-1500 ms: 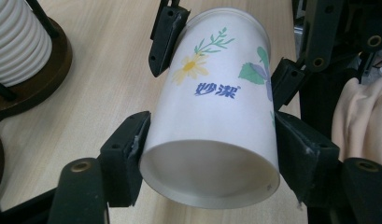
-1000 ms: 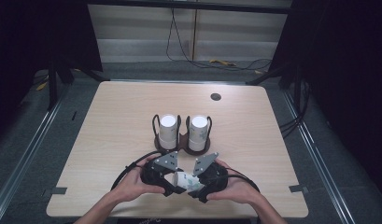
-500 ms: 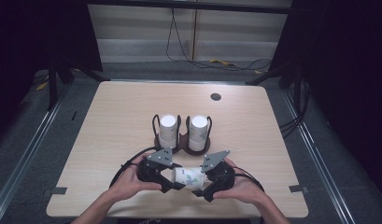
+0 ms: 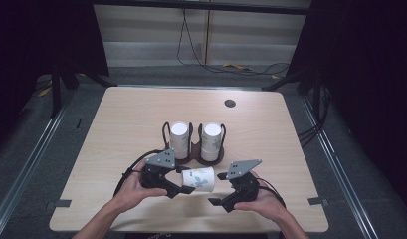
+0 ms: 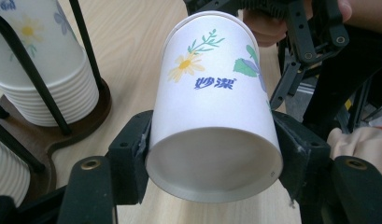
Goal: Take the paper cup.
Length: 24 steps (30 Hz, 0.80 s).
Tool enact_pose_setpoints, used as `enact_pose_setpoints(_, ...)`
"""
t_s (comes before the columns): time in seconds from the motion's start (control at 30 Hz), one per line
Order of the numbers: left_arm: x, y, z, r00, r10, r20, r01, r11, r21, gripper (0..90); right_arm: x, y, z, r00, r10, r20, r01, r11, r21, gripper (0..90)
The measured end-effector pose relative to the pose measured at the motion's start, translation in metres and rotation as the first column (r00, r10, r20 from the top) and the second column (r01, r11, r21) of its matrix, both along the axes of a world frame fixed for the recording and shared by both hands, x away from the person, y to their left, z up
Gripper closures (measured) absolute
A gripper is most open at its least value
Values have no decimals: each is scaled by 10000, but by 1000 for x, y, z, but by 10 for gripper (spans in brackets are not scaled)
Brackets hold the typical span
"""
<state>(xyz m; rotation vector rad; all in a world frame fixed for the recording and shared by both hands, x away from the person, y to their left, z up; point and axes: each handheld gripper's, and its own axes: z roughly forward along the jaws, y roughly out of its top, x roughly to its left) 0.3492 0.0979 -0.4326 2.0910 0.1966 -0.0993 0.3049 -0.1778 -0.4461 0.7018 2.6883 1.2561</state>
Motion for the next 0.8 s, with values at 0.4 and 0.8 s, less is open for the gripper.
enact_pose_setpoints(0.4,1,1,-3,9995,209,-216,-220,9985,-509,360,0,-14,7,9989,-468,26,457,9843,1706,160)
enact_pose_setpoints(0.8,-2,-1,-3,9988,98,-488,-154,9931,-1160,360,2,-20,13,9981,-605,-109,608,9476,3137,150)
